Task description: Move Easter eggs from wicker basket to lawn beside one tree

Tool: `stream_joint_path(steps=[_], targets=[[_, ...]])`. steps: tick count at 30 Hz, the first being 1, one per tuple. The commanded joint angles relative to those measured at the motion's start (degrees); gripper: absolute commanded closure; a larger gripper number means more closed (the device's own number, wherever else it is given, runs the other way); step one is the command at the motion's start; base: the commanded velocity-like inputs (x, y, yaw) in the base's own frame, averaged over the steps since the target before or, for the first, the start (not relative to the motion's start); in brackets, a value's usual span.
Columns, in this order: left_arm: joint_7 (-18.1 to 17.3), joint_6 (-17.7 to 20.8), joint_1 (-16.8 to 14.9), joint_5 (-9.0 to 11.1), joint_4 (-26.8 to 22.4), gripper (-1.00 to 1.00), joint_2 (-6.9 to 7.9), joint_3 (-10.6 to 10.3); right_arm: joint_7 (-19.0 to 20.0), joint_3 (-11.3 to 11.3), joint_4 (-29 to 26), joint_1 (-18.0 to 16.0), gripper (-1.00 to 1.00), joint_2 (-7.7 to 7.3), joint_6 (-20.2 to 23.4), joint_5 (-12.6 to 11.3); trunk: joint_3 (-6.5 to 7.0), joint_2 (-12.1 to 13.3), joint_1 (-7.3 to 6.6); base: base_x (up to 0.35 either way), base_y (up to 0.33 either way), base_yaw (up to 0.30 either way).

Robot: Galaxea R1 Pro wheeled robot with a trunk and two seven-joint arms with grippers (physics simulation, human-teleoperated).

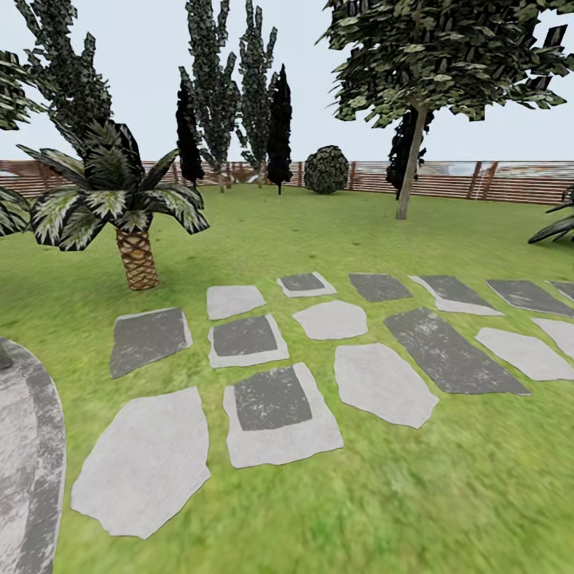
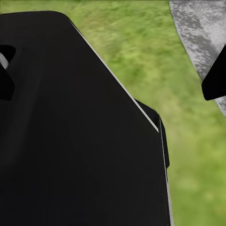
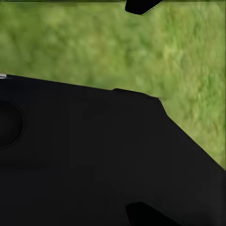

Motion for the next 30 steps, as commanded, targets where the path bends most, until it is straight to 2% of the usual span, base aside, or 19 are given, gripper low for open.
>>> stream_joint_path(steps=[1,17,30], targets=[[-0.2,0.0,0.0,0.1,0.0,-1.0,0.01,0.1,0.1,0.0,0.1,-0.1,-1.0,-0.01,0.1,0.5,-0.04,0.0,0.03,0.336,0.0,-0.01],[-0.2,0.0,0.0,0.1,0.0,-1.0,0.01,0.1,0.1,0.0,0.1,-0.1,-1.0,-0.01,0.1,0.5,-0.04,0.0,0.03,0.336,0.0,-0.009],[-0.2,0.1,0.0,0.1,0.0,-1.0,0.01,0.1,0.1,0.0,0.1,-0.1,-1.0,0.03,0.1,0.5,-0.04,0.0,0.03,0.337,0.0,-0.268]])
